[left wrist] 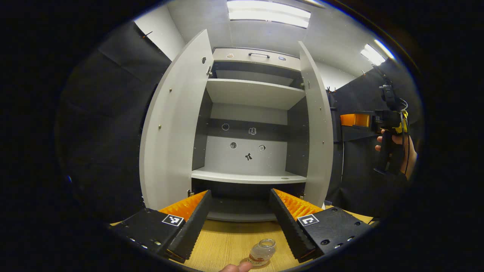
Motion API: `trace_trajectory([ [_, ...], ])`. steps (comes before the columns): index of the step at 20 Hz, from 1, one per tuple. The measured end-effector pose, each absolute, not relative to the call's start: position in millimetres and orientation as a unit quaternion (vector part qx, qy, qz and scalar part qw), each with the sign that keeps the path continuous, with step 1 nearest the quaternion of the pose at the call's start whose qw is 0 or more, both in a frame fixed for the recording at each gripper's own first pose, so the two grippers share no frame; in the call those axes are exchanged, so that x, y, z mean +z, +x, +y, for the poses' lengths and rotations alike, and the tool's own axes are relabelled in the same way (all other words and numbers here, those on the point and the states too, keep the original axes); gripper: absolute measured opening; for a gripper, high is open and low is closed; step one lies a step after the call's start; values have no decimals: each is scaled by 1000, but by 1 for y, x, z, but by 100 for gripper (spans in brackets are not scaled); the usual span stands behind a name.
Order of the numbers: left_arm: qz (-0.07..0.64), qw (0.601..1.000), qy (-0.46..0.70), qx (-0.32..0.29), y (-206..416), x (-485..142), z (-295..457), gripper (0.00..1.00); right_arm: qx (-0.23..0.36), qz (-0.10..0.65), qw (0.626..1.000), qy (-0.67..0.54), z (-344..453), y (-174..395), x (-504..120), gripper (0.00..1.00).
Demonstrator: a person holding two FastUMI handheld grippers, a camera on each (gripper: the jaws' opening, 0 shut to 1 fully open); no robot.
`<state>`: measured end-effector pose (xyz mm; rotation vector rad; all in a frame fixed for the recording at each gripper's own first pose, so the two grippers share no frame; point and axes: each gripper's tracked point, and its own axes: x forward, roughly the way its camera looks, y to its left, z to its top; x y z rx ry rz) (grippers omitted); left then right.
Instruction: Grasp the bottle in the cabinet with the left hand and place it on the coaster, then close the right door with the right hand and the left door with the left hand.
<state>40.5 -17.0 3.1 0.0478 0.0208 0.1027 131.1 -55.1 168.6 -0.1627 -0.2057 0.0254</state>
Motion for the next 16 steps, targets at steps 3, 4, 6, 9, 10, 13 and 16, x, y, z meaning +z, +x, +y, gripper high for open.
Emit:
trace_trajectory([
  [3,14,998,21,61,40,3,-10,94,62,-97,990,-76,-22,139,161,82],
  [4,13,998,21,64,40,5,-8,94,60,-104,990,-79,-20,138,164,82],
  [6,11,997,21,71,39,7,-4,94,55,-125,986,-92,-18,131,170,82],
  [9,9,997,25,79,38,10,3,94,47,-149,983,-92,-20,111,172,82],
  [10,8,996,26,80,39,12,4,94,44,-146,984,-91,-23,105,167,82],
  [13,7,996,26,81,39,16,5,97,26,-119,988,-94,-40,86,138,82],
  [16,-10,997,25,76,41,27,0,93,13,-67,995,-77,-56,67,88,82],
])
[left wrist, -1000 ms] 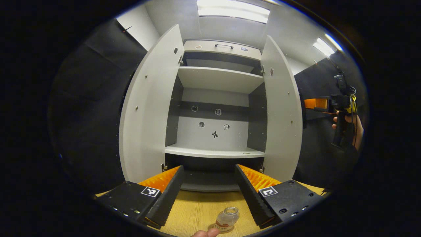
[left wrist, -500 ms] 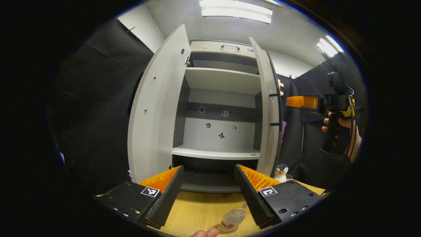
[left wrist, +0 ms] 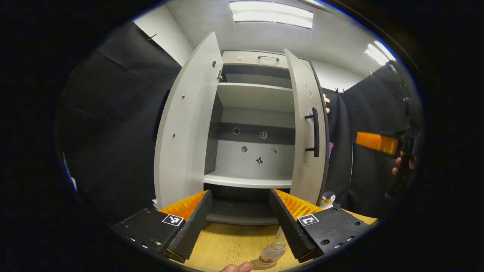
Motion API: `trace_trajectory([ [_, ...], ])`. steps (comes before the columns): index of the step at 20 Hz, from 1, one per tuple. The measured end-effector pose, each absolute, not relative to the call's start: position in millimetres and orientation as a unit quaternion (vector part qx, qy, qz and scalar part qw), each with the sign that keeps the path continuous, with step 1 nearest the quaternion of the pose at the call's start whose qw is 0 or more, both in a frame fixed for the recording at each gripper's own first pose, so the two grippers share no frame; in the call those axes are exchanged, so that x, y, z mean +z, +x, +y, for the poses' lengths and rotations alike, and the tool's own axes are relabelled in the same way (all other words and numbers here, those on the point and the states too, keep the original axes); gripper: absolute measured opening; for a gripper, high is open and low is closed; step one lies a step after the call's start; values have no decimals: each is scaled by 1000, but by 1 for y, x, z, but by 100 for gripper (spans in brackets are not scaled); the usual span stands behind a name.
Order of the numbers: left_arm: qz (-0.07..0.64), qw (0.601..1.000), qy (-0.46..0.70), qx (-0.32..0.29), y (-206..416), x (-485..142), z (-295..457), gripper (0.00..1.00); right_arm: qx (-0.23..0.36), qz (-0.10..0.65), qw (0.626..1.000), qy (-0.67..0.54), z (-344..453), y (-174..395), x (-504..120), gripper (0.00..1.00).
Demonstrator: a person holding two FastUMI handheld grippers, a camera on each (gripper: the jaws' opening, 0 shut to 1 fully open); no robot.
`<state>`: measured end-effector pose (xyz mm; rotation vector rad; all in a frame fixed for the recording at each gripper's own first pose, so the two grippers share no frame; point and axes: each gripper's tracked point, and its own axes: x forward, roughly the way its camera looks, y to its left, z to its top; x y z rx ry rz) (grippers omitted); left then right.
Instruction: Grasp the bottle in the cabinet with the left hand and place it on the coaster, then close the right door with the right hand and the left door with the left hand.
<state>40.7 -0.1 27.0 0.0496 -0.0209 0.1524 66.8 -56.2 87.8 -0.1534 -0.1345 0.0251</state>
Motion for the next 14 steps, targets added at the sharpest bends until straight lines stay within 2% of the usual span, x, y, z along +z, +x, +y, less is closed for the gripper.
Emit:
trace_trajectory([
  [1,-13,997,23,73,41,29,-2,96,13,-50,996,-71,-59,61,73,82],
  [3,-17,997,19,69,42,34,-5,93,8,-21,998,-65,-66,51,49,82],
  [4,-20,997,19,72,41,38,-4,96,4,-13,998,-67,-69,45,41,82],
  [5,-31,996,21,79,39,47,0,94,2,-9,997,-70,-70,39,34,82],
  [9,-71,994,19,85,31,88,9,96,23,7,996,-81,-60,27,15,82],
  [12,-98,988,1,116,24,115,35,94,42,12,996,-74,-51,24,11,83],
  [14,-120,980,-5,157,14,130,64,96,51,12,996,-75,-45,24,9,83],
])
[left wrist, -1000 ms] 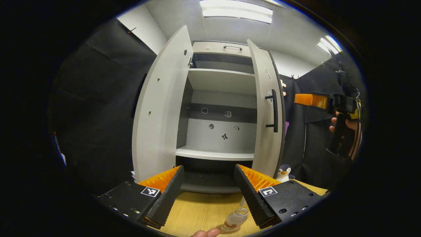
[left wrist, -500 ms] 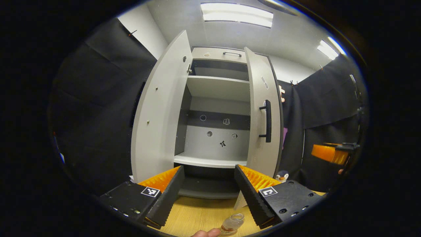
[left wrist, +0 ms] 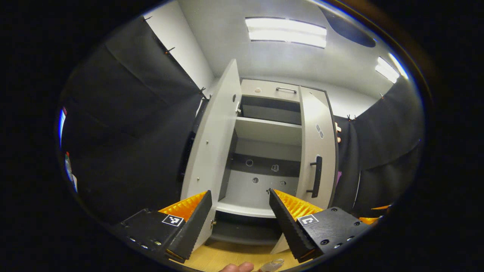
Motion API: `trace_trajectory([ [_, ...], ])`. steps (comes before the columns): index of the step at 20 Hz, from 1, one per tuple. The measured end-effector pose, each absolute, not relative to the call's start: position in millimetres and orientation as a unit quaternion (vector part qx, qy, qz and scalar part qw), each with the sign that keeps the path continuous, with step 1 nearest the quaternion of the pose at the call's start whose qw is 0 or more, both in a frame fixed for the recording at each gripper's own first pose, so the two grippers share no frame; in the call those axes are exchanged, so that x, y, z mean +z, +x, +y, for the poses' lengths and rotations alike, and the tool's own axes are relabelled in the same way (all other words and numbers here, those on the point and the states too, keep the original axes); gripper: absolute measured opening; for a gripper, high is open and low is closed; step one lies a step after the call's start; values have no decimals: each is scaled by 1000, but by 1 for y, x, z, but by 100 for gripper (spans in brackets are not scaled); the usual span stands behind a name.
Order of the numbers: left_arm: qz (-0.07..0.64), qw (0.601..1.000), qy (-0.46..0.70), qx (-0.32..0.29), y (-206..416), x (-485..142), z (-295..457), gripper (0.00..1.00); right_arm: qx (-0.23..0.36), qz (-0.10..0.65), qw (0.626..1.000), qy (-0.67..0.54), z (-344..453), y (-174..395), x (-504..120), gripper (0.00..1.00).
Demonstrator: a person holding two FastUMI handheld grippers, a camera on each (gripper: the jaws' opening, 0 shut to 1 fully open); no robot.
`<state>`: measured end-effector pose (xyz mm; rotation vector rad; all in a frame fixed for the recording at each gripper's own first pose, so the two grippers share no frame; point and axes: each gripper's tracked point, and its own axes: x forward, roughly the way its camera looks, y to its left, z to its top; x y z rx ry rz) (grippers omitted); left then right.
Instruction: Grasp the bottle in the cabinet with the left hand and place it on the coaster, then close the right door with the right hand and the left door with the left hand.
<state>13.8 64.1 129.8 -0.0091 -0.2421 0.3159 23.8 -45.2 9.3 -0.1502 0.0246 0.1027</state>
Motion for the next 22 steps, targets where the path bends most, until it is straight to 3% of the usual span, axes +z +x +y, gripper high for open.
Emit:
trace_trajectory([
  [5,-175,944,21,279,-15,172,155,94,53,21,995,-77,-48,22,2,83],
  [6,-183,937,32,296,-14,178,172,99,54,21,996,-69,-48,21,3,83],
  [7,-185,931,38,313,-10,181,189,95,54,21,996,-62,-48,21,3,83],
  [9,-184,924,43,334,-1,187,211,99,50,18,997,-60,-51,19,6,83],
  [10,-185,921,46,341,1,190,221,95,44,17,997,-63,-55,18,7,83],
  [12,-192,917,52,346,11,195,233,99,35,18,997,-65,-61,17,8,83],
  [13,-190,919,50,342,17,196,238,95,31,18,997,-64,-65,16,8,83],
  [14,-186,921,45,339,25,195,244,99,26,17,998,-62,-68,15,9,83],
  [15,-184,923,39,337,26,195,249,95,22,15,998,-61,-70,14,10,83],
  [17,-190,920,28,341,27,195,259,99,14,10,998,-61,-73,14,13,83],
  [18,-192,920,30,341,28,195,261,90,11,7,998,-62,-74,14,15,83],
  [19,-191,918,35,346,31,194,262,95,8,5,998,-62,-77,16,16,83],
  [21,-180,919,47,348,43,190,261,90,7,3,998,-62,-79,17,19,83],
  [22,-172,923,51,340,51,185,256,95,7,1,998,-62,-78,18,20,83],
])
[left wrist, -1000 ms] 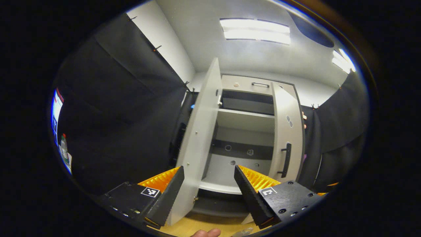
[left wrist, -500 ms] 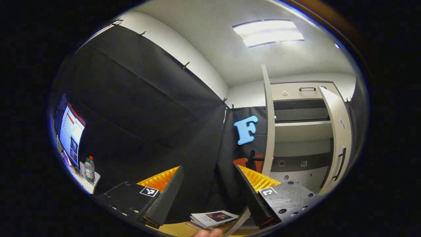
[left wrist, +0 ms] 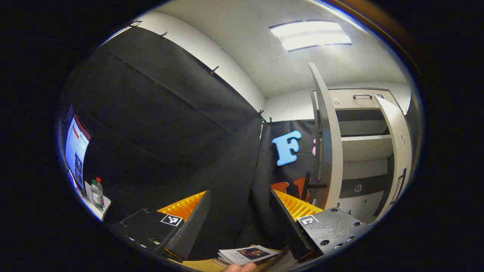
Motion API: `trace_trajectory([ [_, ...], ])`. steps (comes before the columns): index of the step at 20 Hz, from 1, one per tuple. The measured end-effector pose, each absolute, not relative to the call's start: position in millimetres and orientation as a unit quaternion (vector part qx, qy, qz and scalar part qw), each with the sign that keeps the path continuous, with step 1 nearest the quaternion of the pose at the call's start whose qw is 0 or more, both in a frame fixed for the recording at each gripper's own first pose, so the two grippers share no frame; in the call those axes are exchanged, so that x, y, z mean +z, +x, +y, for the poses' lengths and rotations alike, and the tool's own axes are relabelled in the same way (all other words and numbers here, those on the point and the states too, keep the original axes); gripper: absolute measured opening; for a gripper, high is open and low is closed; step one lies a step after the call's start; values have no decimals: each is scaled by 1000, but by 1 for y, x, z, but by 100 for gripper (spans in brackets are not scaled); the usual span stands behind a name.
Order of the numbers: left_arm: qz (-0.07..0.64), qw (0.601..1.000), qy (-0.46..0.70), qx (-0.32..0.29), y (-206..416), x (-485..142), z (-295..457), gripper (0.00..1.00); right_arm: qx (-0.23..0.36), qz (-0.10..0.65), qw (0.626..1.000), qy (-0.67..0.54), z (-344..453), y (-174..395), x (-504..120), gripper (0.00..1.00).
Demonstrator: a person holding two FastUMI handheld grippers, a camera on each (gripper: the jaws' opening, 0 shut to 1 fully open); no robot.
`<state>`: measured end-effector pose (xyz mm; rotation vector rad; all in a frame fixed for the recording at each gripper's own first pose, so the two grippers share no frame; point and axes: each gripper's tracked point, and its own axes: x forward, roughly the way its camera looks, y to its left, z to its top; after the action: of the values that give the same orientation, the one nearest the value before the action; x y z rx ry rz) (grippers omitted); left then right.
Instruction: Grasp the bottle in the cabinet with the left hand and place it on the coaster, then close the right door with the right hand and the left door with the left hand.
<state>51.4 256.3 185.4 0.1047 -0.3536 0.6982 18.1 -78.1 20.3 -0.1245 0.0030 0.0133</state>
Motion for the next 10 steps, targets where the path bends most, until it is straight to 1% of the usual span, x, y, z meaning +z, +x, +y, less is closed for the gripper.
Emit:
trace_trajectory([
  [1,-164,929,50,328,61,180,252,99,6,1,998,-64,-78,20,21,83],
  [2,-158,930,50,329,66,176,249,95,5,0,998,-65,-78,22,21,83],
  [3,-172,925,60,333,60,182,247,93,5,0,998,-64,-78,23,21,83],
  [4,-175,925,68,331,59,179,242,95,7,0,998,-60,-77,24,20,83],
  [6,-174,929,53,323,59,177,240,93,11,3,998,-54,-75,27,18,83],
  [7,-174,931,42,317,60,176,244,99,13,3,999,-53,-73,28,17,83],
  [8,-170,935,35,310,61,174,246,92,15,4,998,-53,-72,29,17,83],
  [10,-159,937,35,311,64,173,245,92,19,4,998,-55,-69,31,17,83],
])
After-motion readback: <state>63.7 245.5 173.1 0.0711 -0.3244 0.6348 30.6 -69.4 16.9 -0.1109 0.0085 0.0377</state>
